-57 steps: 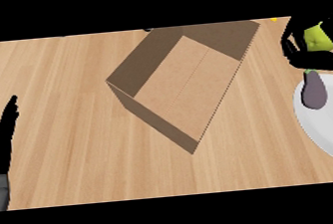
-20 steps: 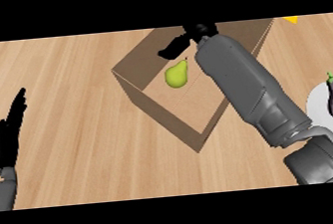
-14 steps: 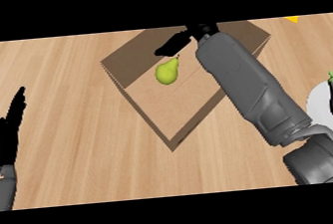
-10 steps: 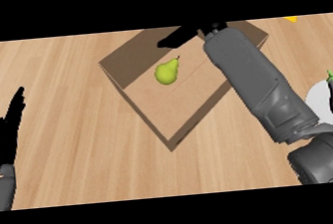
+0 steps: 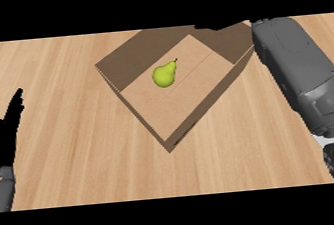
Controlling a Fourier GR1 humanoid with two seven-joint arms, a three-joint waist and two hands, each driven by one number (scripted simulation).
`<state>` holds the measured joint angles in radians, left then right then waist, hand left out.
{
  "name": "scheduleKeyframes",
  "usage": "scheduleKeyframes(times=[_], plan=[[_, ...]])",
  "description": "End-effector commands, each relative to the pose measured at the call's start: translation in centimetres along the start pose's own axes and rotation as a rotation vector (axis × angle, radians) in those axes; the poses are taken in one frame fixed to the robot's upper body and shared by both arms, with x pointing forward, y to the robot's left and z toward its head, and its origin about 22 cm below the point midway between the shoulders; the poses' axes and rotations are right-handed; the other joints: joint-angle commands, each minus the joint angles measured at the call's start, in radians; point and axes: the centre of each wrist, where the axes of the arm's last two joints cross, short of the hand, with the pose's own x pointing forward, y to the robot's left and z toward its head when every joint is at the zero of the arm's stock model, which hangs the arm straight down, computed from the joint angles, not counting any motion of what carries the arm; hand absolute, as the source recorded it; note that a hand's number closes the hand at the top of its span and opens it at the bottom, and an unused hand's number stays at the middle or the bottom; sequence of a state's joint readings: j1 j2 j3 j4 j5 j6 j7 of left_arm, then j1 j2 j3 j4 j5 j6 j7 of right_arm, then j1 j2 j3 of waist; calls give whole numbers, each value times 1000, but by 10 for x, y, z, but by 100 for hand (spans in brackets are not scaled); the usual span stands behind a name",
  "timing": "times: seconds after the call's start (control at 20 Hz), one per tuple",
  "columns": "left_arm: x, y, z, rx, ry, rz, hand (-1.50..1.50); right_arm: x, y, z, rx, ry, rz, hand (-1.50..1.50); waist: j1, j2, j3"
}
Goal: Pick the pear from the plate and place it in the cardboard box
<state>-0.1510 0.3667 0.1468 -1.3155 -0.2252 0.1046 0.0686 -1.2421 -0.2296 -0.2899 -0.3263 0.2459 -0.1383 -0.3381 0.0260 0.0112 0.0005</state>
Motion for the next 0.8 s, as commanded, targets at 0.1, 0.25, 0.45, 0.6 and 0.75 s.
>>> scheduleKeyframes(times=[0.1, 0.25, 0.45, 0.6, 0.75], plan=[[-5, 8, 3, 15, 2, -4, 0, -27, -95, 15, -64, 39, -12, -150, -5, -3, 0], [-1, 16, 6, 11, 6, 8, 0, -50, -139, 38, -73, 56, 7, -150, -5, -4, 1], [-9, -11, 6, 6, 3, 5, 0, -49, -187, 52, -58, 54, 35, -150, -11, -2, 0], [-5, -2, -2, -5, 10, -5, 0, -53, -203, 61, -19, 66, 45, -150, -3, 0, 1], [-9, 1, 11, 2, 4, 3, 0, -69, -235, 90, 22, 76, 79, -150, 2, -2, 1]])
